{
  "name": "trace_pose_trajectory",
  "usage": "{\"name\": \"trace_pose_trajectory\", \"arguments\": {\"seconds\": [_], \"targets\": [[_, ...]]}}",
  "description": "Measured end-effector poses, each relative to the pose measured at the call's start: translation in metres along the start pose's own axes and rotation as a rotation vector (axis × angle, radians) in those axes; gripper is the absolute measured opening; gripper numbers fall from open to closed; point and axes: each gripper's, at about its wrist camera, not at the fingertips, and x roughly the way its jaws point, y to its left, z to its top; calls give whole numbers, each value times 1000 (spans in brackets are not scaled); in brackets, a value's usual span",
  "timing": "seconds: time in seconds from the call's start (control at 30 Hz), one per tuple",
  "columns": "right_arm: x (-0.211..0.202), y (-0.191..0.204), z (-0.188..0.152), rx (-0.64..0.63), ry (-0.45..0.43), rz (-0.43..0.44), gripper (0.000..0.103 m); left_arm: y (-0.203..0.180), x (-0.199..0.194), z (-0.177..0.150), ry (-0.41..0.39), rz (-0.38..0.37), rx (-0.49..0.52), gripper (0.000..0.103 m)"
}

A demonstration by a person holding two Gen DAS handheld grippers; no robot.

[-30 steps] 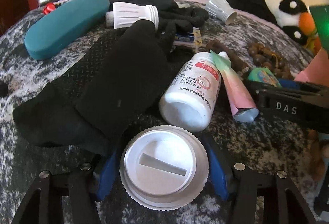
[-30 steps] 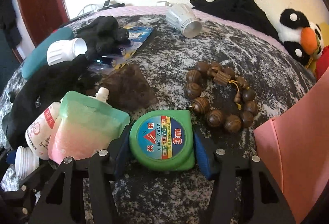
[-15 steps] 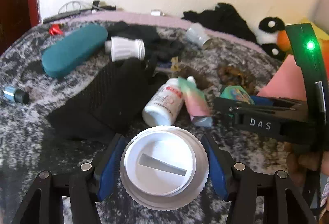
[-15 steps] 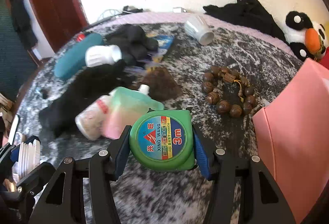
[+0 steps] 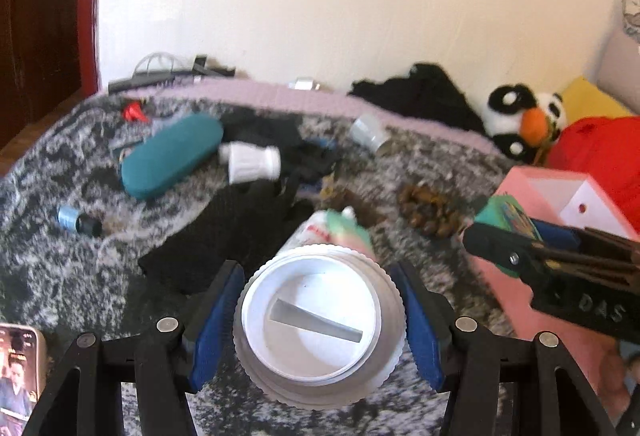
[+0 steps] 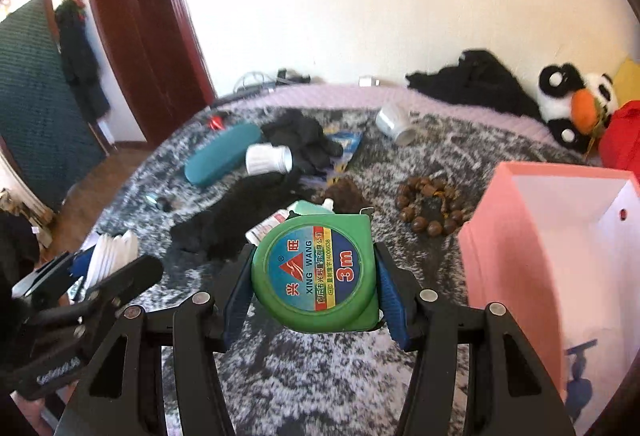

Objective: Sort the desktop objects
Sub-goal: 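Carry the lid and tape measure into the pink box and open both grippers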

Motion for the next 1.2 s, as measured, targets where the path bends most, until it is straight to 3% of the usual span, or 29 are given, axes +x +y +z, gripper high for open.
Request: {"name": "trace_pose_trajectory", "arguments": {"seconds": [0.3,0.63,0.9,1.0,1.07,1.1,1.13,1.2], "targets": [[-82,-29,-3,34,-121,-44,59,-77,-29,13,-81,-101,76,64],[-159,-138,-13,216,-240,-225,59,-197,-15,19,-107,-242,190,64],[-187,-256,-37,416,-253,-419,59,-289,46,26,7,-280,265,64],[-179,-295,-42,500,-226,-410,59,-317,76,22,112,-291,304,65],[-170,-313,-42,531,-197,-393,60,-316,79,24,120,-292,286,78],[-165,-318,-41,544,-187,-407,69,-314,79,25,122,-291,276,93],[-161,-320,-40,550,-183,-425,87,-313,80,27,124,-291,266,97],[-160,-320,-37,546,-200,-441,94,-310,81,29,128,-291,246,97]]}}
